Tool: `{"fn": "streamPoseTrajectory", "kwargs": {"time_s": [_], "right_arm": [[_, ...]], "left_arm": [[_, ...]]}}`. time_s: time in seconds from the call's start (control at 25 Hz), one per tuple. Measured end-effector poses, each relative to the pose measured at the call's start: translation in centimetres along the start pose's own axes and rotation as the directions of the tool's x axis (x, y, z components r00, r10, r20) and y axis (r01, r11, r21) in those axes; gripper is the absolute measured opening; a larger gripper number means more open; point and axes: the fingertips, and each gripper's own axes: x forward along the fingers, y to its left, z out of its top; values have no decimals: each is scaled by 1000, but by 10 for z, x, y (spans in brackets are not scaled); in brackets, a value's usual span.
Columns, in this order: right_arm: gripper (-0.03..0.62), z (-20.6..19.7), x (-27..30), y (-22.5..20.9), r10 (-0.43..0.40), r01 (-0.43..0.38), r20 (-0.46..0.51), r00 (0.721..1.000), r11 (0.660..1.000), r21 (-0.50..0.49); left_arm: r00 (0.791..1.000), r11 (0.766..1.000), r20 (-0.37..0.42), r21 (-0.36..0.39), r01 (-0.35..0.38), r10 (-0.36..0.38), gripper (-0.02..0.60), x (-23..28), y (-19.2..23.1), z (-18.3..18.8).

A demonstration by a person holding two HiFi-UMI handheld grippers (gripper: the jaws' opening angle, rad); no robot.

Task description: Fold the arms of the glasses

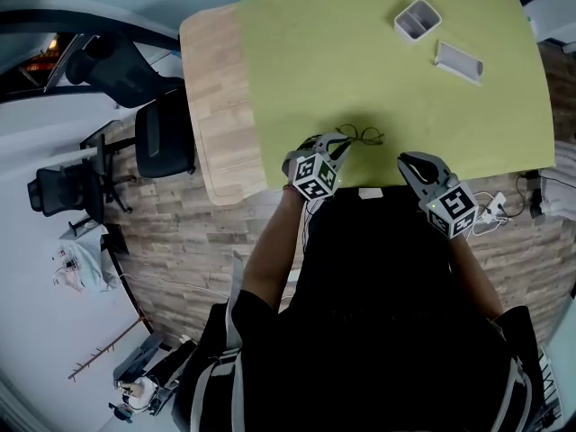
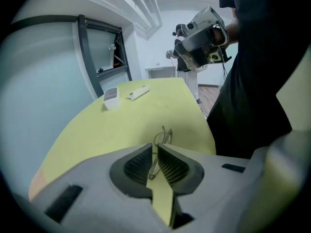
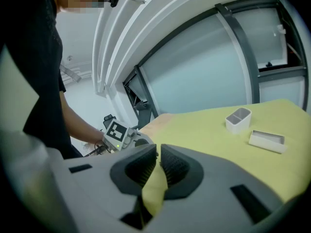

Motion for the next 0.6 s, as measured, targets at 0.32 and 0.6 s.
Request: {"fn": "streamPoseTrajectory", "kwargs": {"time_s": [0.32,0.6], "right_arm": [[46,-17,6,-6,-6,7,-37,999,1000,6],[46,-16,11,-4,0,1,-47,999,1000,5]], "left_arm": [[998,999,-46,26,47,-46,20,18,-2,-4],[982,994,-179,82,78,-62,21,35,-3,-24]]}}
